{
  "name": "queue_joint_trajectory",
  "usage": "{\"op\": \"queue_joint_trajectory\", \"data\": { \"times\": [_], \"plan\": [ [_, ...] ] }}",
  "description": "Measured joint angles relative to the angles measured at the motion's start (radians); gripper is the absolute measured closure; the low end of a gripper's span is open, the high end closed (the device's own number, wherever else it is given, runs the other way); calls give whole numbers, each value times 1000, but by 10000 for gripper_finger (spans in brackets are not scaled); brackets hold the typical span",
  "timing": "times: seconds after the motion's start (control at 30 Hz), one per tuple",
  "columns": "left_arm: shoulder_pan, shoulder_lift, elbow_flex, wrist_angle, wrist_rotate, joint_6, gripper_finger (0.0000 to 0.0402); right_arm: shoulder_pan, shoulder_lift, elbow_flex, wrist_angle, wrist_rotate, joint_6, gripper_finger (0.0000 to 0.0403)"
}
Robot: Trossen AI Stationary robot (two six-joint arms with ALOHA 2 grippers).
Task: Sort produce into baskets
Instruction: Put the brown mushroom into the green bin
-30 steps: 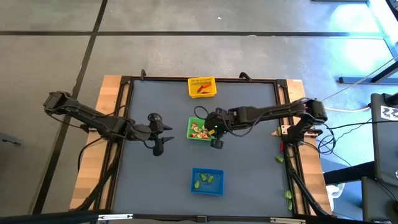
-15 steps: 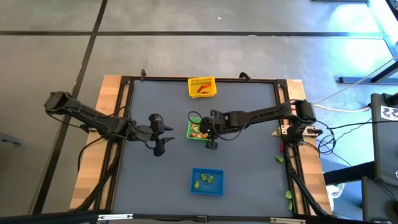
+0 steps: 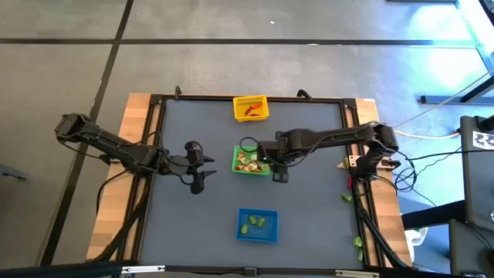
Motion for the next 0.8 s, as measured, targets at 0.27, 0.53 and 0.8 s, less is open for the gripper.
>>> {"op": "queue_joint_trajectory", "data": {
  "times": [0.27,0.53,0.8],
  "plan": [
    [0,0,0,1,0,17,202,-1,-139,-136,-111,28,4,189],
    [11,0,0,0,-2,21,202,-1,-301,-354,-215,5,71,189],
    [27,0,0,0,-4,20,202,-1,-347,-541,-279,-49,98,189]
  ]
}}
